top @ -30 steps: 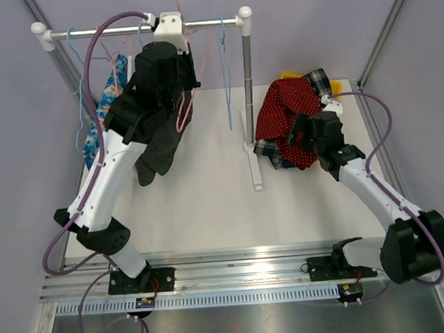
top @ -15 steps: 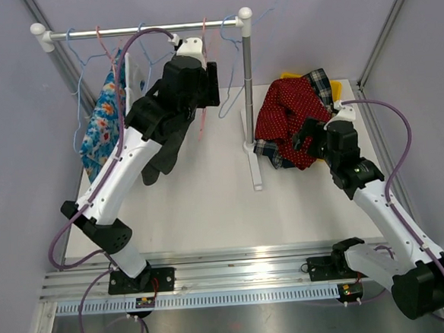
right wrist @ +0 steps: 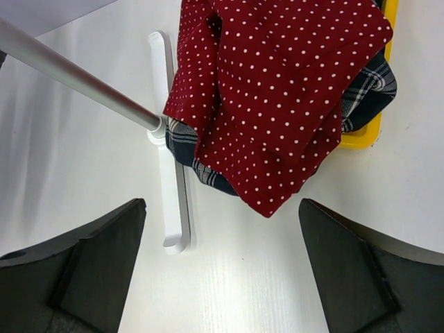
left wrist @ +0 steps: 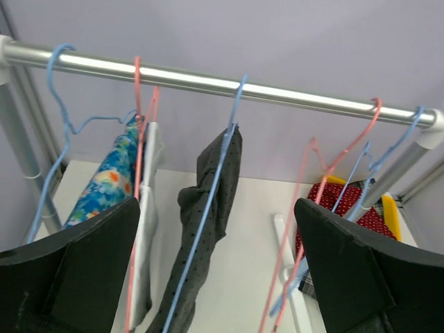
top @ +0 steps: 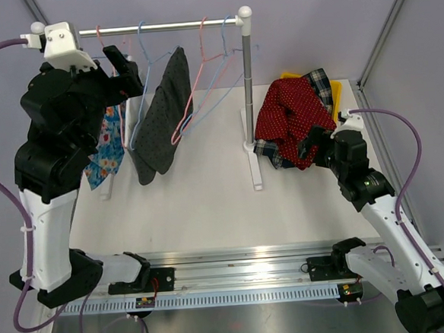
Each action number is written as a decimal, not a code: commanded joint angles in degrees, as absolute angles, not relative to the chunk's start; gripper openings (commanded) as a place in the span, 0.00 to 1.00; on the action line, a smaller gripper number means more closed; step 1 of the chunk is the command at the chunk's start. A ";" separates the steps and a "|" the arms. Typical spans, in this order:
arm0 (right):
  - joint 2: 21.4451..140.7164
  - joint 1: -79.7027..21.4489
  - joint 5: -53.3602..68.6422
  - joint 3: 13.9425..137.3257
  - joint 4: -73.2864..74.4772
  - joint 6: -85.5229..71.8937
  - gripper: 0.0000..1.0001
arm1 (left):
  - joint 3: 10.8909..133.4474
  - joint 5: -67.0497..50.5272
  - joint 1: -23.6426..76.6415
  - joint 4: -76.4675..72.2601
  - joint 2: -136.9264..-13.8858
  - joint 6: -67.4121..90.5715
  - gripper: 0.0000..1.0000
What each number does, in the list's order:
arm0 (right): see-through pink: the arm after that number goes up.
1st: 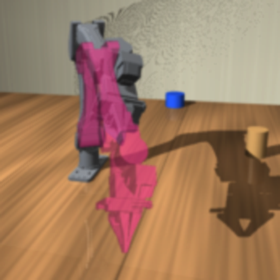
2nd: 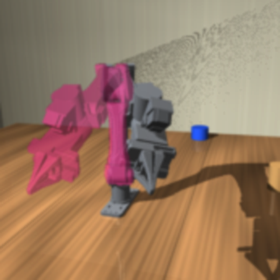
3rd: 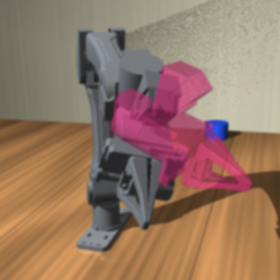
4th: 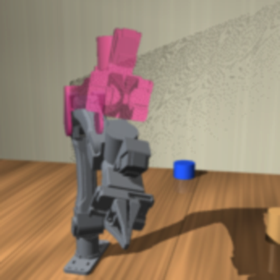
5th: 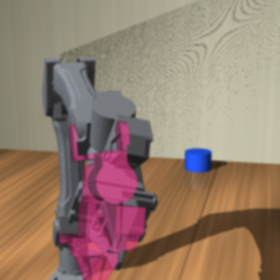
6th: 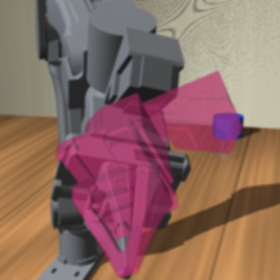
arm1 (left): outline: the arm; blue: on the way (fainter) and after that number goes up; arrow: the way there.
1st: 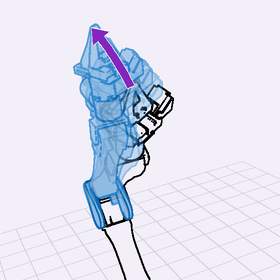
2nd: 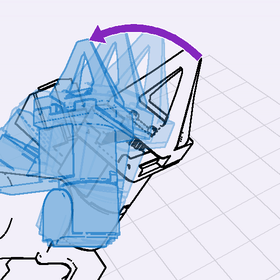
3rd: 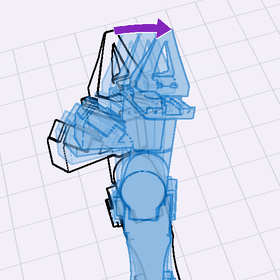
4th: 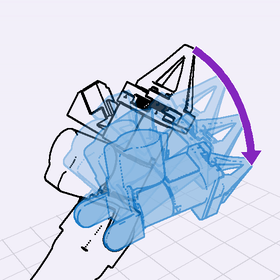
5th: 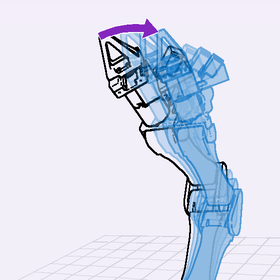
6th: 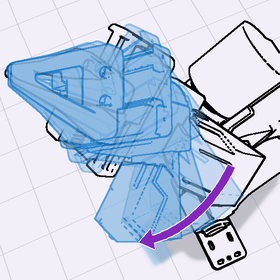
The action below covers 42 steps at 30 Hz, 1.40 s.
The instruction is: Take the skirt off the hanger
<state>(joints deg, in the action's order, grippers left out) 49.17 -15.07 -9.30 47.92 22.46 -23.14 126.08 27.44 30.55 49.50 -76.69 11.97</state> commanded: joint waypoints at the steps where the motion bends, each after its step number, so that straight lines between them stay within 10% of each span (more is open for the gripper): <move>1: 48.43 -15.29 -8.52 48.25 22.85 -22.85 0.99 | 122.17 22.95 27.96 49.13 -78.92 9.67 0.96; 17: 48.95 -15.29 -9.14 48.34 23.55 -22.50 0.99 | 121.03 14.42 18.99 46.23 -87.71 8.35 0.86; 27: 50.10 -15.29 -9.40 48.08 22.85 -22.50 0.99 | 114.61 10.02 17.14 43.42 -89.47 10.63 0.52; 32: 49.57 -15.29 -8.88 48.43 22.76 -22.24 0.99 | 116.01 9.58 16.96 43.85 -90.61 10.81 0.00; 42: 44.90 -17.48 21.87 57.98 7.65 -21.45 0.99 | 135.43 7.47 17.14 53.86 -91.76 10.89 0.00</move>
<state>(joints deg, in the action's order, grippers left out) 44.25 -15.66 8.36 50.28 18.04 -22.26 127.83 9.96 17.08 55.02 -93.58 10.57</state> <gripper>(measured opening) 0.993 0.026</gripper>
